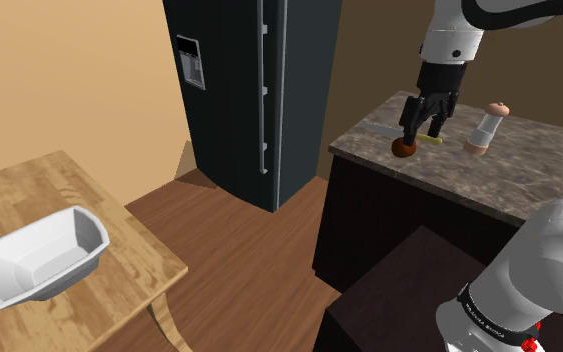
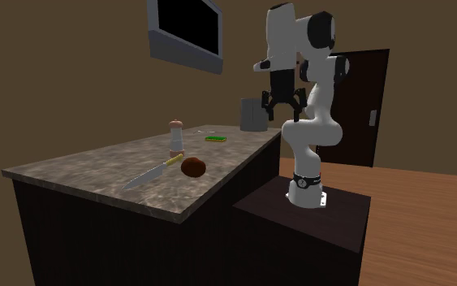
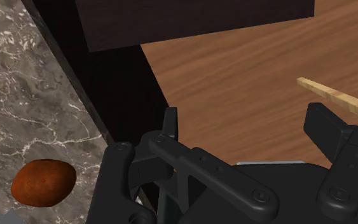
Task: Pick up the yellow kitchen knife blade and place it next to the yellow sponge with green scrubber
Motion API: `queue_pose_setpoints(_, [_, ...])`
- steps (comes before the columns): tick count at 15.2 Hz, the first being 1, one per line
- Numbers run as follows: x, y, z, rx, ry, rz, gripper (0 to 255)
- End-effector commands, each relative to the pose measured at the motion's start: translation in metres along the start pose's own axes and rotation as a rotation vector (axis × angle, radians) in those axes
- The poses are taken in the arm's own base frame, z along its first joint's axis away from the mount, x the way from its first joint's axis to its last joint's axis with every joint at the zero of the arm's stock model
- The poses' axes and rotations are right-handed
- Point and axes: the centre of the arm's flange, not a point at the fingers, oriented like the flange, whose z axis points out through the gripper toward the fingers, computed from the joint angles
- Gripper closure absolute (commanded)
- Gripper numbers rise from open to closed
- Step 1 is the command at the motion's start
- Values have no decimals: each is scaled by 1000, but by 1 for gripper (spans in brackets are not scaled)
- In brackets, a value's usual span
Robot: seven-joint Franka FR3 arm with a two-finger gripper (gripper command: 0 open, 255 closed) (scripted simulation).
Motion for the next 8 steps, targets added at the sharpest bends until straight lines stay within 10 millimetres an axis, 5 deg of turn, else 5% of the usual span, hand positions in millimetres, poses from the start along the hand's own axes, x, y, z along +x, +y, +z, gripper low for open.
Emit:
queue_pose_setpoints(1, [0,0,0,0,0,0,0])
queue_pose_setpoints(8, [41,76,26,-9,16,-70,0])
